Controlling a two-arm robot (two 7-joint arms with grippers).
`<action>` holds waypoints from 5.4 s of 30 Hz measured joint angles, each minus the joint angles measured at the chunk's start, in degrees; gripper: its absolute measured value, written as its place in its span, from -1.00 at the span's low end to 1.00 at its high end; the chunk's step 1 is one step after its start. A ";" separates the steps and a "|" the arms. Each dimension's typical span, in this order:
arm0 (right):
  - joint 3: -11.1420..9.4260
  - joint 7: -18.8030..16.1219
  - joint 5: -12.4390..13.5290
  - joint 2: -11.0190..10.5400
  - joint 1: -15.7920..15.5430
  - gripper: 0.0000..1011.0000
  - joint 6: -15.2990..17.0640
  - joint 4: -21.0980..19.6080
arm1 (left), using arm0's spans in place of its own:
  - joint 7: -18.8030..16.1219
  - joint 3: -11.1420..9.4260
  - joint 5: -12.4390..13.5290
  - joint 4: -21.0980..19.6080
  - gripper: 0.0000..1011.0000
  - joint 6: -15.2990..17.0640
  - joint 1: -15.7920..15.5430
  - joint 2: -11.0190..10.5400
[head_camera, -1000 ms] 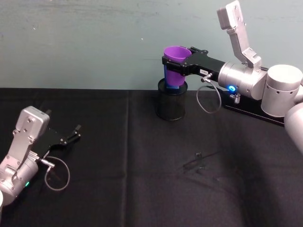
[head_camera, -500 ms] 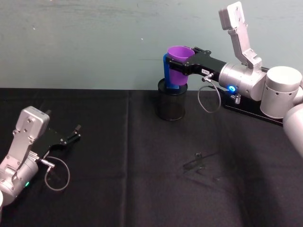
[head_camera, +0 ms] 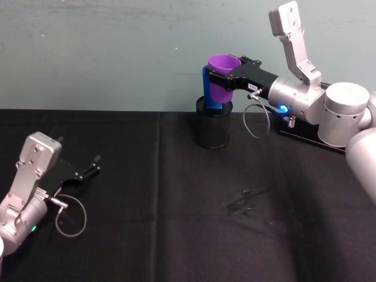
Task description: Pick up one cup with a gripper and tap it against the other cup.
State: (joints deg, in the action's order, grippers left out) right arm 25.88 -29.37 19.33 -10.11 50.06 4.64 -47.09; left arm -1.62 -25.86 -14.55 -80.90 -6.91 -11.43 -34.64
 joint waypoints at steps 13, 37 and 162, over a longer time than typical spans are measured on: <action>-0.99 1.56 -1.42 0.96 -0.11 0.48 -0.36 0.46 | 0.00 0.00 0.00 0.00 1.00 0.00 0.00 0.00; -1.55 0.55 -2.06 1.30 0.51 0.48 -0.98 1.67 | 0.00 0.00 0.00 0.00 1.00 0.00 0.00 0.00; 3.19 -7.70 9.46 -15.60 -15.75 0.48 2.60 -26.15 | 0.00 0.00 0.00 0.00 1.00 0.00 0.00 0.00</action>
State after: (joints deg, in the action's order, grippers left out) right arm 29.06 -37.07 28.79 -25.72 34.32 7.24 -73.24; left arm -1.62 -25.86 -14.55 -80.90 -6.91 -11.43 -34.64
